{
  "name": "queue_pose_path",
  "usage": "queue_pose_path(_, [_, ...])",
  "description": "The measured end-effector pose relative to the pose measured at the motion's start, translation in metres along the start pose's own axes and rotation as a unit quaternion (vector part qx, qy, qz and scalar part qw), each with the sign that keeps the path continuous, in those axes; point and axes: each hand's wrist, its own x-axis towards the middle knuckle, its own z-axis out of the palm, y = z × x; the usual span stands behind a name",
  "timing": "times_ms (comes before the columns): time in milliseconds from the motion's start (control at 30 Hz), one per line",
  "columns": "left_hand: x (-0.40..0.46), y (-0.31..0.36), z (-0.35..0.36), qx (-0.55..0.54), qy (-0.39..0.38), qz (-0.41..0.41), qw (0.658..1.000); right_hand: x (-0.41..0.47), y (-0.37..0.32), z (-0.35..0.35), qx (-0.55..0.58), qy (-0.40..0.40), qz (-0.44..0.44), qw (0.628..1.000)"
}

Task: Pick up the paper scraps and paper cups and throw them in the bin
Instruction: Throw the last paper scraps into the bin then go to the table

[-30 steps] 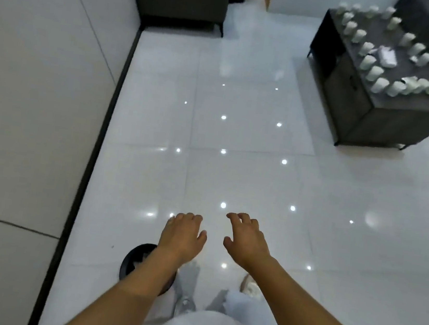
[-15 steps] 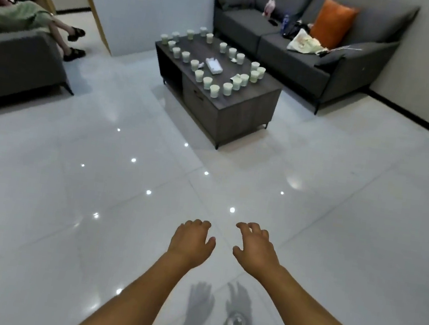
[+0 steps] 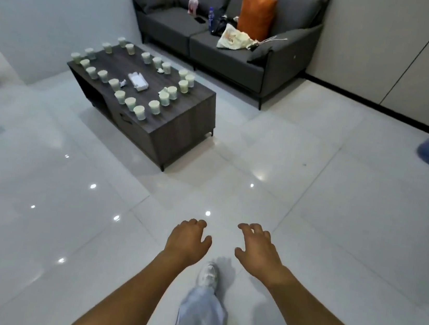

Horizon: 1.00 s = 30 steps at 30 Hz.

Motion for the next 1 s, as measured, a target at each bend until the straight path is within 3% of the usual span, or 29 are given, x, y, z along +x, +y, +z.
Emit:
queue_pose_path(567, [0.385,0.081,-0.142,0.0,-0.009,0.039,0.999,0.352,0.048,-0.2,0.04,0.018,0.045,0.998])
queue_pose_path(1000, [0.679,0.177,-0.22,-0.059,-0.013,-0.04,0.997,0.646,0.142,-0.358,0.008,-0.03,0.011,0.999])
